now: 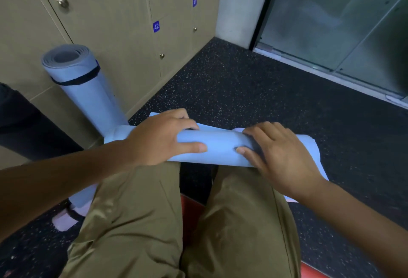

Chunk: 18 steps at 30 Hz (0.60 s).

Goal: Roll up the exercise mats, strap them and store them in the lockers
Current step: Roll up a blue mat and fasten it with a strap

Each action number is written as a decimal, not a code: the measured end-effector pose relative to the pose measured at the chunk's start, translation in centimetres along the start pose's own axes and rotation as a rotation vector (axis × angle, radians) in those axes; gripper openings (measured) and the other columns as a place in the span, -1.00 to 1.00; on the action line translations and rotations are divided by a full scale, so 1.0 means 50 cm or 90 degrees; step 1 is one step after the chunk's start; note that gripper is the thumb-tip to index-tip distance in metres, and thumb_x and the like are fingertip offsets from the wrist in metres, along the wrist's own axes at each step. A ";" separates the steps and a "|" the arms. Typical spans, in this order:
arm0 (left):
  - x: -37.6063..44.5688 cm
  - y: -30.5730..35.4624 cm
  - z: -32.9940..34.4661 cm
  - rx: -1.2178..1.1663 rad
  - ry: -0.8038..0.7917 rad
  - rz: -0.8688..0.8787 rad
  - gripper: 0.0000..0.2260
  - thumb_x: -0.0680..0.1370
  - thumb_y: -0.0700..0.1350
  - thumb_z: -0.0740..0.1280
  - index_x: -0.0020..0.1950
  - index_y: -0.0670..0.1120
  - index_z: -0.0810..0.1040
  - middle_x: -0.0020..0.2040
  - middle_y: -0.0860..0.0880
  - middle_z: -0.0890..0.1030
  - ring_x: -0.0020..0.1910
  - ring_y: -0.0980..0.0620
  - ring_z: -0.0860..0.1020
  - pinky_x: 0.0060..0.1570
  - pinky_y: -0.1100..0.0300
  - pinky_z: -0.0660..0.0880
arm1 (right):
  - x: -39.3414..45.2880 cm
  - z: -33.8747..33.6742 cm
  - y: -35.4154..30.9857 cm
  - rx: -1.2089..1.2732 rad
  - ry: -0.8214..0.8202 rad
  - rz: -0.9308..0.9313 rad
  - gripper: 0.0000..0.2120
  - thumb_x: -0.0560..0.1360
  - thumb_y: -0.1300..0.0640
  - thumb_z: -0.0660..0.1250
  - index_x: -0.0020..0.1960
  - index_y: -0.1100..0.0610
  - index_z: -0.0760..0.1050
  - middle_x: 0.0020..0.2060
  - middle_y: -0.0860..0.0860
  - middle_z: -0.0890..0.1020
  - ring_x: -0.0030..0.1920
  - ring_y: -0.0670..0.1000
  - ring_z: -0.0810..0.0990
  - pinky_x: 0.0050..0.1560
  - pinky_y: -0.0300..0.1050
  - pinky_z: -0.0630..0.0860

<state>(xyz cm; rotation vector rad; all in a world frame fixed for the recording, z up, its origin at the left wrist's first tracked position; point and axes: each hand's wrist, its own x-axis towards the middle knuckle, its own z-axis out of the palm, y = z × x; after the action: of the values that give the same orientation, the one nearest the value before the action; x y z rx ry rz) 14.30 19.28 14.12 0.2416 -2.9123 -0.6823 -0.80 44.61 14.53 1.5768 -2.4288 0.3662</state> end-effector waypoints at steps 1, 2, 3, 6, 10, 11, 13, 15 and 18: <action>0.009 0.000 -0.005 -0.022 -0.030 -0.022 -0.44 0.36 0.53 0.20 0.10 0.20 0.63 0.00 0.18 0.49 -0.01 0.22 0.49 0.04 0.18 0.42 | -0.001 0.006 0.001 0.012 0.008 0.009 -0.51 0.66 -0.25 0.07 0.21 0.08 0.58 0.02 0.00 0.59 -0.02 0.10 0.52 0.00 0.07 0.48; 0.019 0.000 -0.009 -0.041 -0.059 -0.041 -0.46 0.33 0.53 0.21 0.07 0.22 0.63 0.00 0.18 0.49 -0.03 0.22 0.50 0.04 0.18 0.42 | 0.000 0.012 0.004 0.031 0.015 0.020 -0.51 0.66 -0.25 0.07 0.21 0.08 0.59 0.02 -0.01 0.60 -0.02 0.10 0.52 0.01 0.08 0.48; 0.027 0.000 -0.012 -0.061 -0.081 -0.056 -0.47 0.32 0.54 0.22 0.04 0.22 0.63 -0.01 0.16 0.50 -0.04 0.20 0.50 0.03 0.17 0.43 | 0.002 0.017 0.006 0.052 0.020 0.031 -0.51 0.66 -0.25 0.07 0.20 0.06 0.59 0.01 -0.02 0.60 -0.03 0.09 0.52 0.01 0.08 0.48; 0.047 -0.001 -0.026 -0.091 -0.129 -0.087 -0.50 0.31 0.54 0.22 0.00 0.25 0.63 -0.02 0.14 0.53 -0.03 0.17 0.53 0.11 0.09 0.48 | 0.019 0.025 0.015 0.092 0.015 0.055 -0.49 0.66 -0.28 0.04 0.18 0.03 0.61 -0.02 -0.06 0.60 -0.04 0.05 0.52 0.02 0.07 0.49; 0.042 -0.001 -0.024 -0.012 -0.086 -0.049 -0.46 0.42 0.51 0.11 0.16 0.23 0.59 0.05 0.18 0.51 0.03 0.18 0.51 0.13 0.05 0.48 | 0.044 0.016 0.030 0.149 -0.052 0.079 -0.50 0.60 -0.33 0.05 0.15 -0.03 0.60 -0.02 -0.10 0.61 0.01 0.00 0.53 0.01 -0.10 0.40; 0.036 0.001 -0.017 0.005 -0.029 -0.015 -0.45 0.48 0.46 0.11 0.24 0.17 0.58 0.07 0.19 0.51 0.06 0.15 0.50 0.10 0.04 0.50 | 0.051 0.013 0.035 0.165 -0.079 0.092 -0.48 0.58 -0.36 0.02 0.14 -0.06 0.59 -0.03 -0.12 0.60 0.03 -0.04 0.52 -0.02 -0.13 0.38; 0.023 0.008 -0.001 0.058 0.085 0.077 -0.48 0.58 0.33 0.15 0.32 0.03 0.58 0.11 0.11 0.53 0.07 0.04 0.52 0.03 -0.01 0.53 | 0.067 0.010 0.044 0.192 -0.123 0.117 -0.46 0.55 -0.41 -0.02 0.11 -0.12 0.58 -0.04 -0.15 0.59 0.02 -0.08 0.52 -0.04 -0.09 0.43; 0.013 0.015 0.017 0.136 0.145 0.136 -0.50 0.61 0.26 0.18 0.33 -0.06 0.59 0.13 0.02 0.57 0.04 -0.07 0.54 0.00 -0.08 0.54 | 0.083 0.008 0.051 0.206 -0.154 0.137 -0.48 0.56 -0.43 0.00 0.07 -0.14 0.58 -0.06 -0.15 0.60 -0.02 -0.08 0.54 -0.01 -0.02 0.51; 0.007 0.016 0.046 0.240 0.135 0.129 -0.35 0.57 0.36 0.18 0.40 -0.12 0.52 0.22 -0.06 0.56 0.09 -0.14 0.54 0.09 -0.09 0.51 | 0.108 0.006 0.060 0.196 -0.206 0.153 -0.53 0.61 -0.35 0.04 0.03 -0.09 0.60 -0.09 -0.12 0.63 -0.06 -0.04 0.56 -0.01 0.03 0.53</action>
<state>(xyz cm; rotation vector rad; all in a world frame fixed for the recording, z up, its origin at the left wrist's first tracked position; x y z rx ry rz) 13.47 20.89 12.48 0.0501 -2.7826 -0.0687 -5.73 41.06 15.69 1.5630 -2.9442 0.5934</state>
